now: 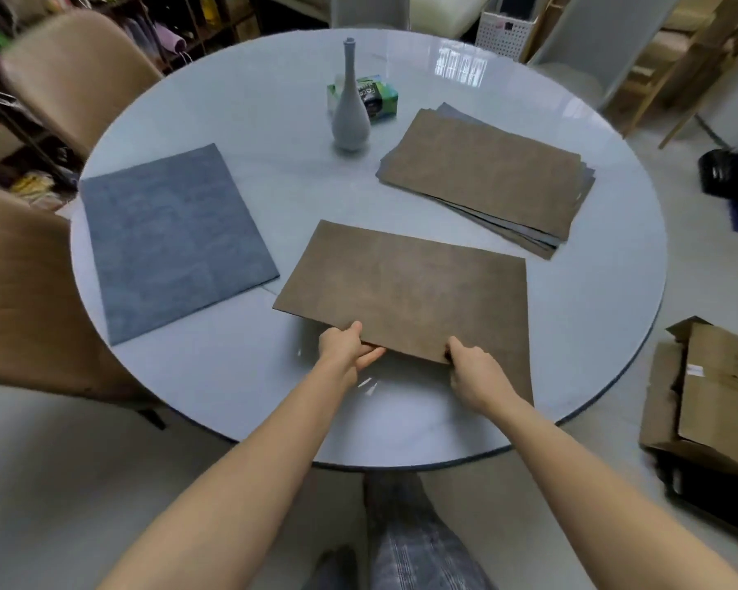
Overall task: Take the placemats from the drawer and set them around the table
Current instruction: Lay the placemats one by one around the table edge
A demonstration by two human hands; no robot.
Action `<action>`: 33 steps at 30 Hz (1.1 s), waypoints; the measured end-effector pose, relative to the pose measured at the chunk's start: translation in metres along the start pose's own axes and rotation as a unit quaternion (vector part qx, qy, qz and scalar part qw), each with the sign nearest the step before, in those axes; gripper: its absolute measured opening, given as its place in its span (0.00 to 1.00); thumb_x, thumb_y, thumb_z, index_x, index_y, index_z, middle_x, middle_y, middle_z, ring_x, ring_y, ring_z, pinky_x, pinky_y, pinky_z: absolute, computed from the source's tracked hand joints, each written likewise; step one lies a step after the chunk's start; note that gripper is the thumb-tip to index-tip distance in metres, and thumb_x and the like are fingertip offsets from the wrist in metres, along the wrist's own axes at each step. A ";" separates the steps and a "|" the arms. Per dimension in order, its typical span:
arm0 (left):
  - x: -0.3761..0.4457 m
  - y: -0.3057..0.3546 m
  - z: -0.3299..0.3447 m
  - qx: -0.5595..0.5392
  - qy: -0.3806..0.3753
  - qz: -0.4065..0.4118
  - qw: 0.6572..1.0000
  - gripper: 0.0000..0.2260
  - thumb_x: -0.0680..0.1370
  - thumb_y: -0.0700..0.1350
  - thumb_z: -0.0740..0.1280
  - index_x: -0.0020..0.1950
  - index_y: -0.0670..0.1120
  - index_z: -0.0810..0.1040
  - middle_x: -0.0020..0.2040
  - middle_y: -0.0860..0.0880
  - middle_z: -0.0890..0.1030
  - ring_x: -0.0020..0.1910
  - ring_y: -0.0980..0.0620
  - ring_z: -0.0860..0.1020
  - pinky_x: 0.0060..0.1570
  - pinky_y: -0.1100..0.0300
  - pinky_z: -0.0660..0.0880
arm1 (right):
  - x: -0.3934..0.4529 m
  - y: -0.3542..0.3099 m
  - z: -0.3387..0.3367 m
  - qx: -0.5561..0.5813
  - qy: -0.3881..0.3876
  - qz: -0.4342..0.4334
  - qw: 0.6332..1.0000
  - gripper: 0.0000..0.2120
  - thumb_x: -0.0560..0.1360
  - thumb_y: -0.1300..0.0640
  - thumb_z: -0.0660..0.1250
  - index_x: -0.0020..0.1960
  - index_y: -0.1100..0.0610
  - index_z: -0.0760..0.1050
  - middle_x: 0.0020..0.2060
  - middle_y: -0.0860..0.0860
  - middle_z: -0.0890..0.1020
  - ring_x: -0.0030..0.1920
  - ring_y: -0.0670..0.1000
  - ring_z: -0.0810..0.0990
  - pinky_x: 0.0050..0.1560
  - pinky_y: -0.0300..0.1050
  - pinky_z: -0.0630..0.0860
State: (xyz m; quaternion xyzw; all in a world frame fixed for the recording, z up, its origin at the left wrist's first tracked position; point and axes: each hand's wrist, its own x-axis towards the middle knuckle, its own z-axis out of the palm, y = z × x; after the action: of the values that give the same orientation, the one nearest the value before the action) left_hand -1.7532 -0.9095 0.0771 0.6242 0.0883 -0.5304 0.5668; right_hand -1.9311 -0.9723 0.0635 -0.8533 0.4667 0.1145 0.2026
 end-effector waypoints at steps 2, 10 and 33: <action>-0.020 -0.011 -0.035 -0.003 0.005 0.005 1.000 0.11 0.83 0.37 0.57 0.65 0.38 0.69 0.56 0.42 0.76 0.52 0.41 0.78 0.51 0.48 0.77 | -0.027 -0.021 0.022 0.032 0.002 -0.004 0.999 0.08 0.75 0.67 0.58 0.48 0.58 0.61 0.40 0.59 0.77 0.37 0.59 0.73 0.36 0.48 0.67; -0.053 -0.036 -0.082 -0.037 0.014 0.001 0.999 0.10 0.84 0.40 0.57 0.63 0.39 0.70 0.63 0.40 0.75 0.62 0.38 0.76 0.49 0.50 0.78 | -0.063 -0.052 0.053 0.129 0.029 0.031 0.991 0.08 0.74 0.69 0.56 0.45 0.58 0.64 0.38 0.56 0.73 0.39 0.58 0.72 0.40 0.46 0.66; -0.023 -0.100 -0.136 -0.041 0.175 -0.003 0.984 0.14 0.81 0.37 0.63 0.59 0.27 0.72 0.47 0.34 0.80 0.29 0.48 0.80 0.24 0.64 0.78 | -0.061 -0.017 0.104 0.018 0.101 -0.093 0.990 0.16 0.76 0.75 0.51 0.60 0.65 0.67 0.74 0.61 0.61 0.77 0.56 0.54 0.73 0.47 0.58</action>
State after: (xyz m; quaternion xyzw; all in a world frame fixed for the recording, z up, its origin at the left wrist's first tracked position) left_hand -1.7574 -0.7553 0.0057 0.6834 0.2092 -0.4107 0.5662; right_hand -1.9500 -0.8711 -0.0017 -0.8963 0.4055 0.0002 0.1795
